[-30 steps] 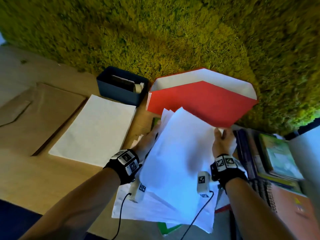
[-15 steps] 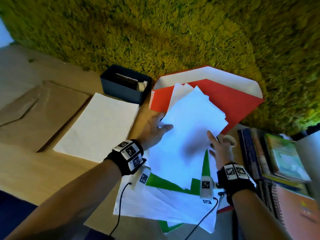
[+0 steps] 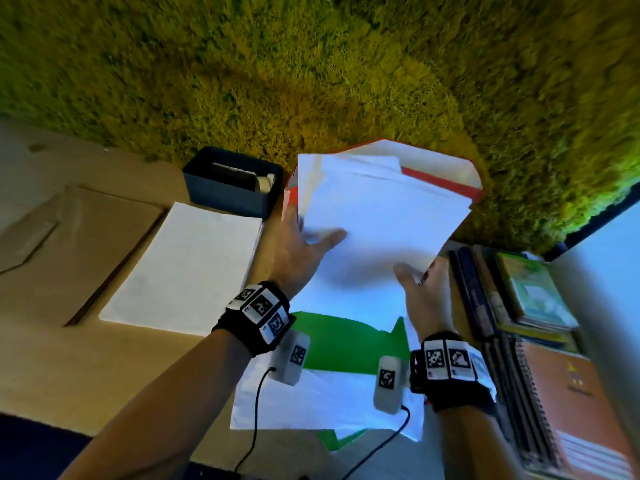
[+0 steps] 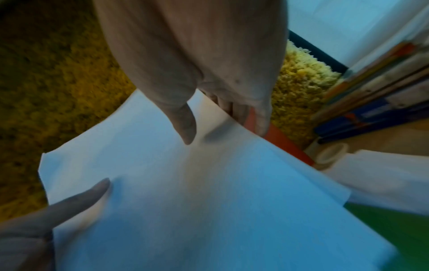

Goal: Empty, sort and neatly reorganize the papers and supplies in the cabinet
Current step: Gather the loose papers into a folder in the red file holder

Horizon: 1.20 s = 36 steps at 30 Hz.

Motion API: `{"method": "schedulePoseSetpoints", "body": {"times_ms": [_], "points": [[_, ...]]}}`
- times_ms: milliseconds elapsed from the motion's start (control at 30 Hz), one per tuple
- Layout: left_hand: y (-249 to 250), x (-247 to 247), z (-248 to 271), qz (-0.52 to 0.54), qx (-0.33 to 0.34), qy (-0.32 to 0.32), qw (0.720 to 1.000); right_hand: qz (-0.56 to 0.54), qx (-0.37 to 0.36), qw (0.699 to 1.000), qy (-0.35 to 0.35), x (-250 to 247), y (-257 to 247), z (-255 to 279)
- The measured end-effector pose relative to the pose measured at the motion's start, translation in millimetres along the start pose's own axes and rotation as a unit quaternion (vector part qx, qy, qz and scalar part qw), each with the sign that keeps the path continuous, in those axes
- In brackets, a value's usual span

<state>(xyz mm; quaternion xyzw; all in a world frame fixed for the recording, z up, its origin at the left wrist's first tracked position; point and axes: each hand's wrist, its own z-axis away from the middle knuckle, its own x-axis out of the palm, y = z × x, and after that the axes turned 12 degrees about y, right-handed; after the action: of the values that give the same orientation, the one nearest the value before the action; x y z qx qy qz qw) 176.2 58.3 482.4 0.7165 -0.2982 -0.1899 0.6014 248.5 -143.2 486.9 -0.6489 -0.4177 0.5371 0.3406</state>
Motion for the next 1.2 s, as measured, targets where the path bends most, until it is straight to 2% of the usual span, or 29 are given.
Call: {"method": "schedulePoseSetpoints", "body": {"times_ms": [67,200,400,500,533,600,667,700,800,900,967,1033,1133,1200], "points": [[-9.7,-1.7,9.4,-0.003,-0.019,0.025,1.000,0.049,0.016,0.998,-0.020,1.5,18.0,10.1],[-23.5,-1.5,18.0,-0.022,-0.015,-0.002,1.000,0.047,0.046,0.997,-0.030,4.2,21.9,28.4],[-54.3,8.0,15.1,0.047,-0.125,0.009,0.991,0.031,0.069,0.997,-0.029,4.3,32.7,35.4],[-55.2,9.8,11.4,0.045,-0.127,-0.001,0.991,0.060,0.068,0.994,0.053,-4.8,53.1,29.9],[-56.0,9.5,10.4,0.025,-0.127,-0.003,0.992,0.058,0.101,0.989,0.088,-9.7,59.2,27.0],[-65.6,6.4,9.3,-0.033,-0.154,-0.012,0.987,0.127,0.198,0.966,0.105,-19.2,79.6,23.2],[-82.4,4.0,12.3,-0.090,-0.198,-0.014,0.976,0.195,0.282,0.937,0.070,-29.0,98.2,18.9],[-92.0,2.9,13.3,-0.123,-0.218,-0.006,0.968,0.206,0.298,0.931,0.030,-31.0,102.9,17.9],[-111.1,5.4,20.8,-0.210,-0.273,-0.007,0.939,0.232,0.295,0.926,-0.038,-34.6,107.8,15.0],[-117.3,8.7,28.2,-0.295,-0.255,-0.025,0.921,0.225,0.289,0.928,-0.065,-37.5,109.7,6.5],[-118.4,9.6,29.7,-0.306,-0.258,-0.026,0.916,0.215,0.260,0.939,-0.068,-37.7,112.6,1.9],[-116.4,12.1,30.8,-0.308,-0.269,-0.024,0.912,0.222,0.223,0.948,-0.048,-37.8,117.7,-0.7],[-114.7,14.1,28.6,-0.288,-0.276,-0.021,0.917,0.237,0.154,0.959,0.021,-37.3,117.3,-0.4],[-118.6,14.7,29.2,-0.284,-0.275,-0.017,0.918,0.268,0.111,0.955,0.052,-37.7,113.3,3.8]]}}
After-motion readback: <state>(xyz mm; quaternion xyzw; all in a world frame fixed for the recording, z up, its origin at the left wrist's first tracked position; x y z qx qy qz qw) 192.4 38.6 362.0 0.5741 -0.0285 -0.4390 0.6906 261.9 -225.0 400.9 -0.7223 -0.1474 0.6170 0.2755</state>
